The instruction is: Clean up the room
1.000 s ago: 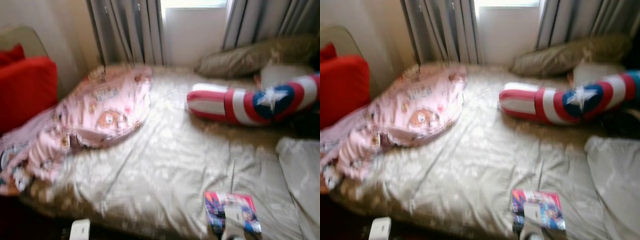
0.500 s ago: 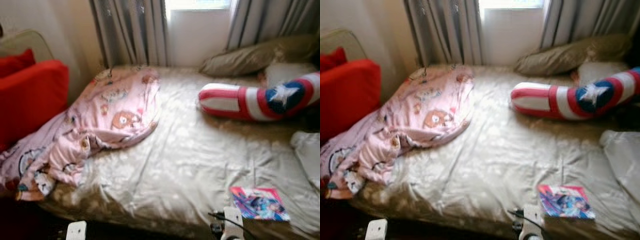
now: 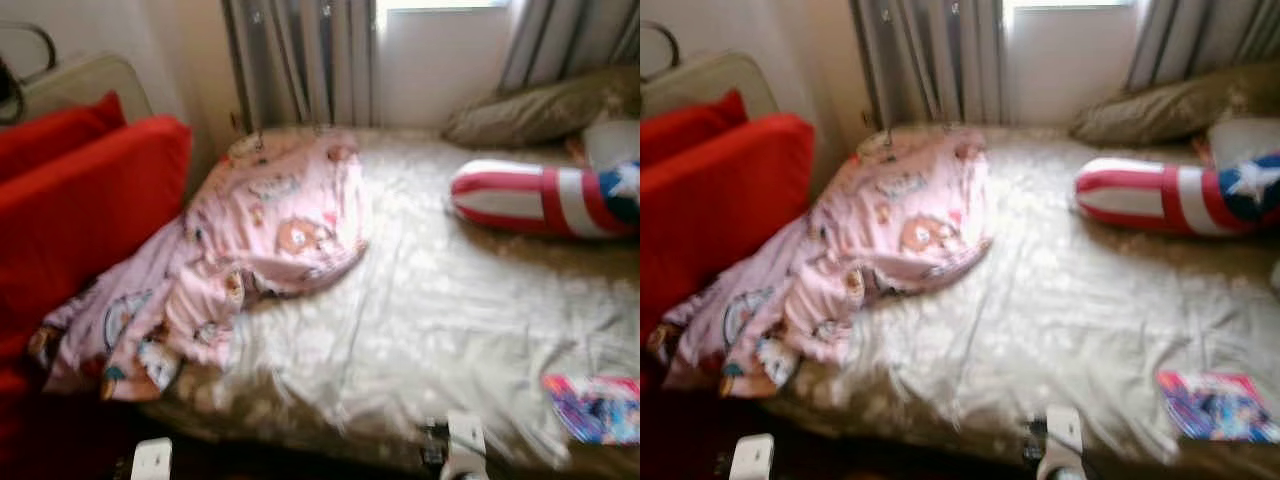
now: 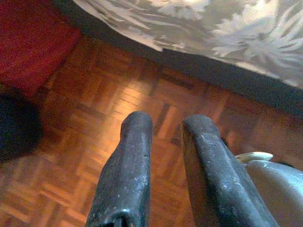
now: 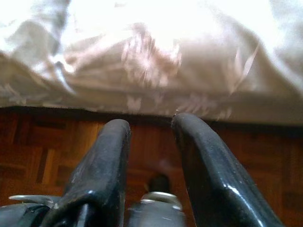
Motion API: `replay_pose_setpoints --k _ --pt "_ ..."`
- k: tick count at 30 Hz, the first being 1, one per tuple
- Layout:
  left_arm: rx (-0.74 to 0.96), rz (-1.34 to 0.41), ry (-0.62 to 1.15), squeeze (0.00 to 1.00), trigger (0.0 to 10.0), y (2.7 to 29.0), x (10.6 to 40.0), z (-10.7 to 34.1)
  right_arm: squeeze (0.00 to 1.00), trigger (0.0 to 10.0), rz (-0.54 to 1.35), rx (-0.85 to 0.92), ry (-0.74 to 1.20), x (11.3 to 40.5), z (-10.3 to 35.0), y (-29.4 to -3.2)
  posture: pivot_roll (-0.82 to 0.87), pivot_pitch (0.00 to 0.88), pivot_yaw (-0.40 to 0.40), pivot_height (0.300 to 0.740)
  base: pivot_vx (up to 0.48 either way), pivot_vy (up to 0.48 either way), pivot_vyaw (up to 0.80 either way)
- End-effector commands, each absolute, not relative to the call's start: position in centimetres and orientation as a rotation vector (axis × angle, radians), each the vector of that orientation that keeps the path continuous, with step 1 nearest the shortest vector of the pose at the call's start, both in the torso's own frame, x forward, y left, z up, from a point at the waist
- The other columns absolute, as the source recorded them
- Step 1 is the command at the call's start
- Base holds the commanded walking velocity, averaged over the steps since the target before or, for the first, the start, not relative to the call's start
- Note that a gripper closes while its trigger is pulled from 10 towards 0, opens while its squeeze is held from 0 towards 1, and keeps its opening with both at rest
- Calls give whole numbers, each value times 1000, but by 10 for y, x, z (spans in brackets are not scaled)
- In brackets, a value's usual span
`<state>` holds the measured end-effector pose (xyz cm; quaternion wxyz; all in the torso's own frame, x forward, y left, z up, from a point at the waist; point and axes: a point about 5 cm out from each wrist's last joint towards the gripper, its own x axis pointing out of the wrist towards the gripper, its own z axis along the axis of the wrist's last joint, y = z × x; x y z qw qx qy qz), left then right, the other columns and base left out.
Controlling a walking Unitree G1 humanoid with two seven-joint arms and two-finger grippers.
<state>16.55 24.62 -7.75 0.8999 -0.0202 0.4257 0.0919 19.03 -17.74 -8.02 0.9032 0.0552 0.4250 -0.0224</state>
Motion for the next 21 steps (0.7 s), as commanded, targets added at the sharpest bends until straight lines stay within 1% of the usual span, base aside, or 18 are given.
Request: replay_pose_setpoints --k 1,10,13,19,21 --pt "-39 184 889 0 10000 245 164 -79 0 10000 -58 101 902 184 -83 -182 48 0 74 740 0 480 0" --pt "-40 187 890 0 10000 245 163 -79 0 10000 -52 95 906 183 -83 -182 49 0 73 740 0 480 0" --pt "-41 176 886 0 10000 236 168 -80 0 10000 -49 94 907 183 -84 -181 49 0 74 740 0 480 0" --pt "-41 169 880 0 10000 231 171 -79 0 10000 -46 93 908 183 -84 -180 50 0 74 740 0 480 0" --pt "-39 162 873 0 10000 229 172 -79 0 10000 -43 90 908 183 -84 -179 50 0 74 740 0 0 0"
